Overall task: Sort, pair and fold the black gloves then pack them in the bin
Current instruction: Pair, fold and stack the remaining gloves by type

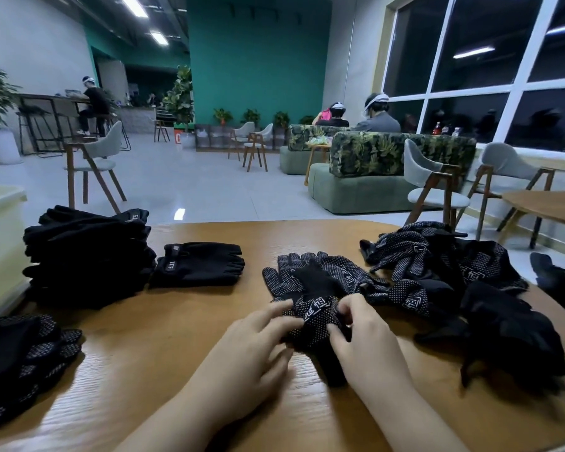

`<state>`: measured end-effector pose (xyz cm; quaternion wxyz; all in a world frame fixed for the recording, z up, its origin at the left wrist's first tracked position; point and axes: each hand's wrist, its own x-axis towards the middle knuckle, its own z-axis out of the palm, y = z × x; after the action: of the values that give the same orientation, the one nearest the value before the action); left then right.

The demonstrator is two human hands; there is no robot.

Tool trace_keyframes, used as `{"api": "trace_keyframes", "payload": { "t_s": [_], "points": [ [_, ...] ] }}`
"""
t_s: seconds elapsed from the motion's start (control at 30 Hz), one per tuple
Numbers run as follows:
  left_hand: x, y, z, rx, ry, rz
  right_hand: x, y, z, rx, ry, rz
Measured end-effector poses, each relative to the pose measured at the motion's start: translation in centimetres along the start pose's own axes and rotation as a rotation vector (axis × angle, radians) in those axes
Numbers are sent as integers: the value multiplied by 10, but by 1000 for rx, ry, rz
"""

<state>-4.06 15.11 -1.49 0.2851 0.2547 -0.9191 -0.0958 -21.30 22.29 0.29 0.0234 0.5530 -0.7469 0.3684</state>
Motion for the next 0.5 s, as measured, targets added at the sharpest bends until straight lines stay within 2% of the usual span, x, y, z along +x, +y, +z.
{"api": "trace_keyframes", "payload": {
  "t_s": [0.1, 0.2, 0.27, 0.37, 0.5],
  "points": [
    [0, 5, -6, 18, 212, 84, 1, 2, 6, 142, 83, -278],
    [1, 10, -9, 23, 285, 151, -1, -2, 8, 235, 16, -509],
    [0, 11, -10, 40, 290, 150, -3, -5, 8, 317, -51, -579],
    [-1, 7, -10, 44, 286, 127, -7, -7, 9, 405, -135, -500],
    [-4, -3, -18, -108, 361, 31, -5, 1, 15, 300, -265, -317]
  ]
}}
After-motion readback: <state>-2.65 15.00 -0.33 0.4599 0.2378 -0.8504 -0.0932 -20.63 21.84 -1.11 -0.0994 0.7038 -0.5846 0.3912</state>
